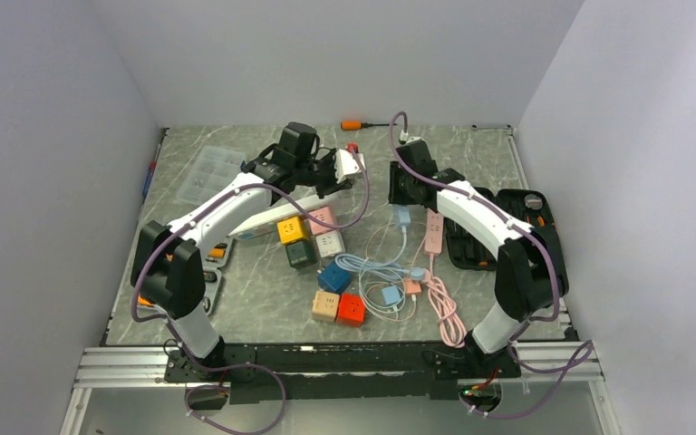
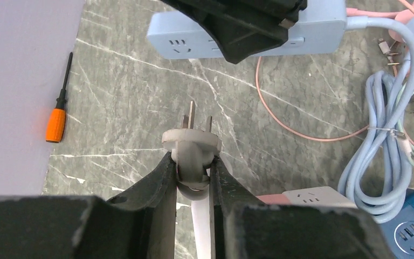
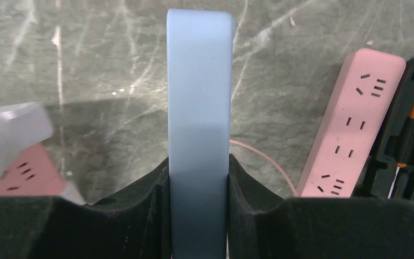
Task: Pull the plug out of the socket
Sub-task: Place the socket at the center of the board.
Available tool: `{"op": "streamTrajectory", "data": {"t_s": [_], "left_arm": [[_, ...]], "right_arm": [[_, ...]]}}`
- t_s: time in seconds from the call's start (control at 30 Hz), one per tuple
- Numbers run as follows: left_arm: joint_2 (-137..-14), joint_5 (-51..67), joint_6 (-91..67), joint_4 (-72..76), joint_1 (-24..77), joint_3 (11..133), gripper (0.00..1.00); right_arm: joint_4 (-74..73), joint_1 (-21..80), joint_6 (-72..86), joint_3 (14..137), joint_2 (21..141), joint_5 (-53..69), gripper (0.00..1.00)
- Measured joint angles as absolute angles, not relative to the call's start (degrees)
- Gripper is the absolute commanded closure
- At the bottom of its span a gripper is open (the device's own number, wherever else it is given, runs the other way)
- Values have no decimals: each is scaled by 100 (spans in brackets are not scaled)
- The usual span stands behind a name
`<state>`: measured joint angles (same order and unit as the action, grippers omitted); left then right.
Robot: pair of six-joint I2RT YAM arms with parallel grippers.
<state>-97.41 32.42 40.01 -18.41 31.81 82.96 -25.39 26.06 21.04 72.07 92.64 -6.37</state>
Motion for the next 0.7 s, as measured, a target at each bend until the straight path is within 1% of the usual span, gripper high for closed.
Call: {"op": "streamTrajectory", "data": {"t_s": [0.3,0.4,0.47,0.53,0.6,0.7], "left_arm": [[-9638,3297,4145,-2010,3175,8291,100],[-9745,3166,4134,-2268,3175,8484,100],[-9957,3061,4130,-2471,3179,8766,100],[-10171,2921,4130,-2491,3179,8853,100],[-10348,2783,4130,-2488,3179,8849,100],[-10659,2615,4130,-2499,3179,8858,100]], "right_arm": [[-2305,2567,2117,7002,9612,-838,100],[-2143,2464,2141,6956,9874,-860,100],[-2064,2379,2174,6930,10073,-869,90],[-2023,2290,2272,6860,10217,-869,79],[-2008,2206,2355,6768,10267,-867,64],[-1984,2123,2447,6657,10241,-847,50]]}}
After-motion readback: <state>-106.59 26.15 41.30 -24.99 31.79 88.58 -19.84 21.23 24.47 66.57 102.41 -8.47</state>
